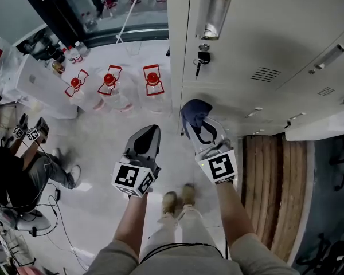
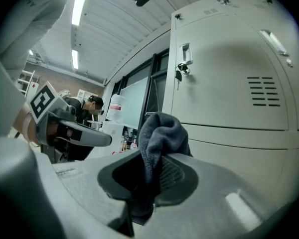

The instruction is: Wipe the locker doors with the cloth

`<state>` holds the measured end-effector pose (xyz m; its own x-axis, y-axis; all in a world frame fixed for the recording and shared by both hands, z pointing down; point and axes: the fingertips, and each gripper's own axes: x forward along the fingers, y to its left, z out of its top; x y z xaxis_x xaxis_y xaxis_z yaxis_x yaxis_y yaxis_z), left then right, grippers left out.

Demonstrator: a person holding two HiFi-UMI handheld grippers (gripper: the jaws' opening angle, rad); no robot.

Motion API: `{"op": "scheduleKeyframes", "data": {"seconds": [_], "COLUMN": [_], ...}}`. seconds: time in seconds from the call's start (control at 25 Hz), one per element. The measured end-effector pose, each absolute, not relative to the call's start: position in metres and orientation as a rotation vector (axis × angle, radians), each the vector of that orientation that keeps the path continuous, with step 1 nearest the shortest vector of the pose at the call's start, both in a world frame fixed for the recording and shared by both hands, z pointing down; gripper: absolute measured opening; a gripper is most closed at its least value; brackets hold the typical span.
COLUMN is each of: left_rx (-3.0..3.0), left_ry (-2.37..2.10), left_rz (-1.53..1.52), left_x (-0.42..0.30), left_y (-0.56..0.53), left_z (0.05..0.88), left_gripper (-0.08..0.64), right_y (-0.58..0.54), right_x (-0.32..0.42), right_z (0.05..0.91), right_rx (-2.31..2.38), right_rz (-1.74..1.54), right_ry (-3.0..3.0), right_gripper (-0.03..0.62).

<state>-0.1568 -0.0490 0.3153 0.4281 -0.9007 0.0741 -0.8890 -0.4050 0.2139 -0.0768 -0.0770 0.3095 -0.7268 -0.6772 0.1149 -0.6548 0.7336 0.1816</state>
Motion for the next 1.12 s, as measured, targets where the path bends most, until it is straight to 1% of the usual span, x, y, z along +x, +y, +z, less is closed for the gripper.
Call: {"op": "scheduleKeyframes", "data": {"seconds": [0.28,0.52,0.76,1.12], "left_rx": [2.456,2.441,2.429,2.446], "left_ry": [-1.56,-1.559,-1.543,-1.514], "left_rz": [-0.093,-0.063,-0.038,-0.029], "left_x": [-0.142,-0.135,-0.116,-0.09], "left_y": [-0.066,-0.073,-0.081,-0.091], "left_z": [0.331,0.345,0.352,0.356], "left_gripper": [-0.002,-0.002,-0.002,-0.002], "right_y": [-0.118,-0.14,-0.144,-0.151], "right_x": [-0.109,-0.107,-0.086,-0.027], "right_z": [0.326,0.329,0.329,0.33], "right_rx": [1.004,1.011,1.052,1.135], "right_rz": [-0.318,-0.346,-0.331,-0.322], "right_ry": [-2.761,-2.747,-2.75,-2.666], "right_gripper": [0.061,0.055,0.052,0.052]}}
